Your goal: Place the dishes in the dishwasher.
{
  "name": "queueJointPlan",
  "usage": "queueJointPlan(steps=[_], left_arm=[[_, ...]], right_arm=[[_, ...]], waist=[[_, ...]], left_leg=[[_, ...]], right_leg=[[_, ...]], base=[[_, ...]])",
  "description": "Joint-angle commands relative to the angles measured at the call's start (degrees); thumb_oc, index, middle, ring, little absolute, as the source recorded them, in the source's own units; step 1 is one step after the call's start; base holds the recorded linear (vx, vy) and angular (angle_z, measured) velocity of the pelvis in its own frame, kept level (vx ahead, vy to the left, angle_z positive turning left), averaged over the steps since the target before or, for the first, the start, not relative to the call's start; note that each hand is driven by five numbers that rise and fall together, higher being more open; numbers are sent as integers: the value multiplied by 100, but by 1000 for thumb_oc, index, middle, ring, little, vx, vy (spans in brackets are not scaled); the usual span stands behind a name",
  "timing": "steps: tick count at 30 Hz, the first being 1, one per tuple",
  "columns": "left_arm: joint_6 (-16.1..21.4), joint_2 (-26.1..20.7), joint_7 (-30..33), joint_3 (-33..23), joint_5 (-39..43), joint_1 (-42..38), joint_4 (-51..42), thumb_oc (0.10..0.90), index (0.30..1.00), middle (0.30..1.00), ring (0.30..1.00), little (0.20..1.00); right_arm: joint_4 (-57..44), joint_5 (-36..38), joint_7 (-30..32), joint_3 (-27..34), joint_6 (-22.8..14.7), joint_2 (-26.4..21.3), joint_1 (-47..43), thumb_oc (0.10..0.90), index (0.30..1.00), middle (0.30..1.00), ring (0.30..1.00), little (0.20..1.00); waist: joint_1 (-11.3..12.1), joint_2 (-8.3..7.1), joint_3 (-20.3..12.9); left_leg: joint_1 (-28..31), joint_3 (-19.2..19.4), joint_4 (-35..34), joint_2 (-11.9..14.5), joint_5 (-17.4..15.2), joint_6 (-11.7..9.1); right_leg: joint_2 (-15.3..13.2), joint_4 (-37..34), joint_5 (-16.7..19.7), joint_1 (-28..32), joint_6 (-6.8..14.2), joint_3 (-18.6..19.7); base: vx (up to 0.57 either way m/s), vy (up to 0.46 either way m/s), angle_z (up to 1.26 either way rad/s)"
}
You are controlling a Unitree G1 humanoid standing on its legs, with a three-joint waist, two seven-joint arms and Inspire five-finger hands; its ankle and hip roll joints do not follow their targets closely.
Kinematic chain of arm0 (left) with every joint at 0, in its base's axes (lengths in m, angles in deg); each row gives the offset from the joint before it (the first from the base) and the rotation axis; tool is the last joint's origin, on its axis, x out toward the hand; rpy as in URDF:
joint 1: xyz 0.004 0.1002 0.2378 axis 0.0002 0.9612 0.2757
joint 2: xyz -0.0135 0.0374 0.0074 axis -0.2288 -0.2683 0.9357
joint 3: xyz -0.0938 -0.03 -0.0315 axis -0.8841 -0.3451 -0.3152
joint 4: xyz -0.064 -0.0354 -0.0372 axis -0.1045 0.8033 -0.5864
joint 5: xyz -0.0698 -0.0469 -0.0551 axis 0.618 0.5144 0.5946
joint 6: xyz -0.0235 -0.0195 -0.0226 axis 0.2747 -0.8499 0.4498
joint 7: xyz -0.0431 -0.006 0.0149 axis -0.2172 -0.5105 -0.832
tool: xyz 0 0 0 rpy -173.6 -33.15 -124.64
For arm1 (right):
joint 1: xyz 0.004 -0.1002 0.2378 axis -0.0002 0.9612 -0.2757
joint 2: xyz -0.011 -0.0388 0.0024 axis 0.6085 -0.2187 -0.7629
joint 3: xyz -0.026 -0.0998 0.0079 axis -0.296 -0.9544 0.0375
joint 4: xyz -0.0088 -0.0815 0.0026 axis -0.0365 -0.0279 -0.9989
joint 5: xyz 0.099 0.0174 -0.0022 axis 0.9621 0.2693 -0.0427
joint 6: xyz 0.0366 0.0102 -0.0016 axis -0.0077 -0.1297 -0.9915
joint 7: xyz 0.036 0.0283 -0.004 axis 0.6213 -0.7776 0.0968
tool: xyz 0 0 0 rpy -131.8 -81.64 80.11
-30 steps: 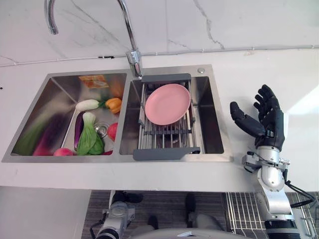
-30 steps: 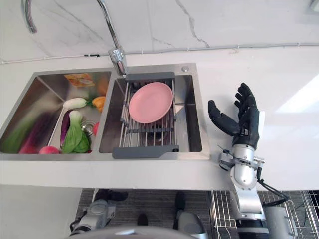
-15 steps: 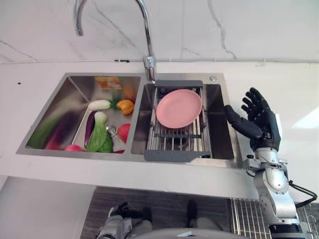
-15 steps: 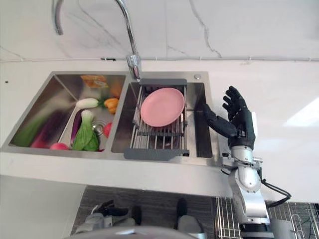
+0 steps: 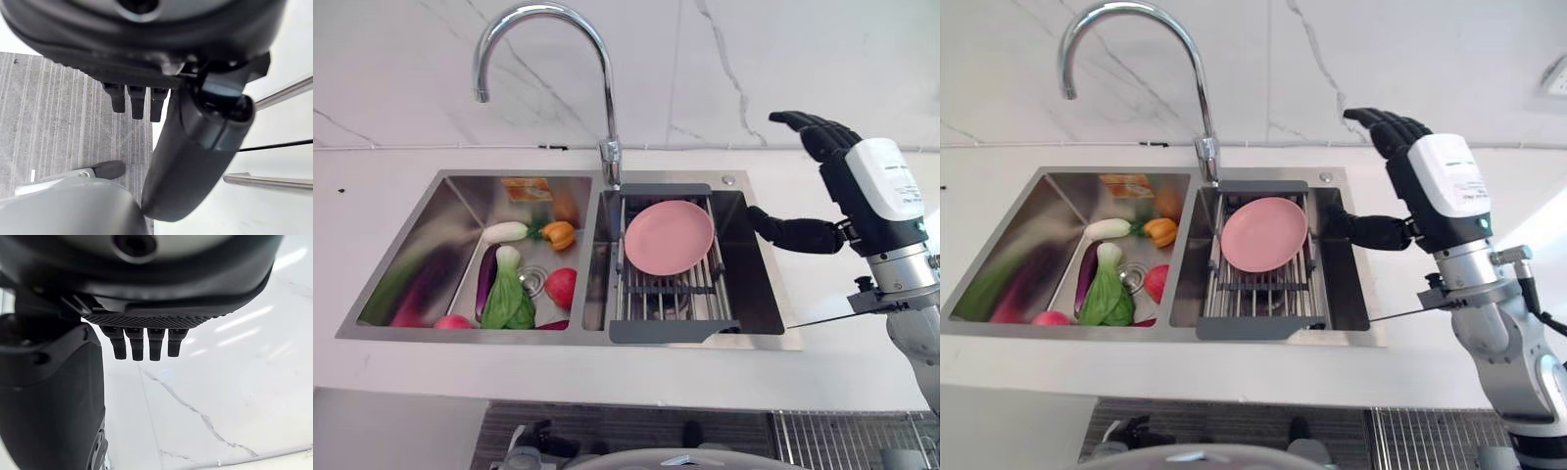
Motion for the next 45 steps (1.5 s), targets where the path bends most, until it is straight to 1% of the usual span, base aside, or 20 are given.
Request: queueJointPlan(steps=[1, 2, 5, 8, 12, 14, 15, 16, 18, 19, 32, 43, 45], left_arm=[[-82, -210, -112, 290, -252, 96, 626, 800, 900, 900, 900, 900], [-89, -235, -154, 276, -261, 113, 644, 800, 900, 900, 900, 900], [-91, -248, -168, 266, -263, 138, 668, 800, 900, 900, 900, 900], [-96, -261, -200, 279, -305, 135, 699, 800, 900, 900, 900, 900], [-96, -266, -193, 286, -290, 137, 697, 800, 900, 900, 900, 900], [-107, -264, -190, 284, -281, 139, 709, 800, 900, 900, 900, 900], [-107, -263, -190, 282, -281, 139, 709, 800, 900, 900, 900, 900], [-113, -256, -177, 288, -285, 126, 733, 800, 900, 900, 900, 900], [-112, -255, -177, 282, -286, 125, 735, 800, 900, 900, 900, 900], [-125, -253, -180, 287, -283, 103, 759, 800, 900, 900, 900, 900], [-127, -257, -171, 210, -274, 90, 854, 800, 900, 900, 900, 900], [-131, -267, -161, 204, -270, 74, 899, 800, 900, 900, 900, 900], [-135, -270, -165, 197, -276, 81, 907, 800, 900, 900, 900, 900]], right_arm=[[-254, -61, -151, -13, -164, -269, -586, 800, 900, 900, 900, 900], [-189, -95, -299, -164, -155, -411, -654, 800, 900, 900, 900, 900], [-99, -91, -396, -333, -135, -404, -658, 800, 900, 900, 900, 900], [110, -265, -520, -603, -92, -411, -778, 800, 900, 900, 900, 900], [281, -531, -486, -817, -71, -397, -914, 800, 900, 900, 900, 900], [404, -785, -460, -988, -58, -432, -1050, 800, 900, 900, 900, 900], [406, -785, -459, -991, -59, -432, -1054, 800, 900, 900, 900, 900], [465, -969, -428, -1085, -50, -467, -1135, 800, 900, 900, 900, 900], [475, -972, -423, -1099, -51, -467, -1151, 800, 900, 900, 900, 900], [544, -1077, -476, -1235, -39, -489, -1240, 800, 900, 900, 900, 900], [739, -1450, -498, -1563, -78, -610, -1363, 800, 900, 900, 900, 900], [1134, -1927, -559, -2076, -66, -689, -1588, 800, 900, 900, 900, 900], [1134, -1951, -570, -2092, -66, -702, -1597, 800, 900, 900, 900, 900]], waist=[[188, -173, -263], [204, -177, -273], [230, -179, -280], [276, -181, -283], [306, -183, -283], [349, -194, -284], [347, -194, -284], [382, -207, -284], [375, -207, -282], [413, -226, -287], [522, -279, -284], [623, -304, -272], [622, -303, -274]], left_leg=[[-253, -189, 43, 207, 343, -309], [-244, -191, 43, 195, 330, -305], [-233, -190, 43, 191, 322, -302], [-230, -207, 43, 183, 306, -293], [-223, -219, 43, 183, 295, -291], [-220, -233, 43, 177, 292, -295], [-220, -234, 43, 177, 292, -295], [-222, -254, 43, 176, 289, -298], [-222, -256, 43, 176, 289, -298], [-226, -281, 43, 183, 288, -302], [-254, -388, 43, 166, 286, -316], [-282, -464, 43, 152, 291, -337], [-286, -469, 43, 154, 294, -340]], right_leg=[[-530, 148, -236, 340, 615, 90], [-541, 138, -238, 353, 615, 82], [-551, 132, -239, 372, 617, 61], [-560, 116, -244, 395, 620, 28], [-557, 107, -265, 415, 619, 2], [-555, 106, -285, 439, 613, -26], [-556, 106, -285, 440, 613, -27], [-554, 106, -290, 449, 609, -43], [-554, 106, -290, 450, 609, -45], [-559, 106, -301, 468, 604, -88], [-574, 106, -333, 534, 599, -224], [-588, 106, -355, 591, 594, -338], [-587, 106, -358, 596, 593, -348]], base=[[21, 30, -8], [20, 24, -5], [0, 0, 0], [0, 0, 0], [0, 0, 0], [4, 7, 2], [0, 0, 0], [0, 0, 0], [5, 4, 2], [9, 8, 4], [3, 4, 5], [1, 0, 1], [1, 0, 4]])
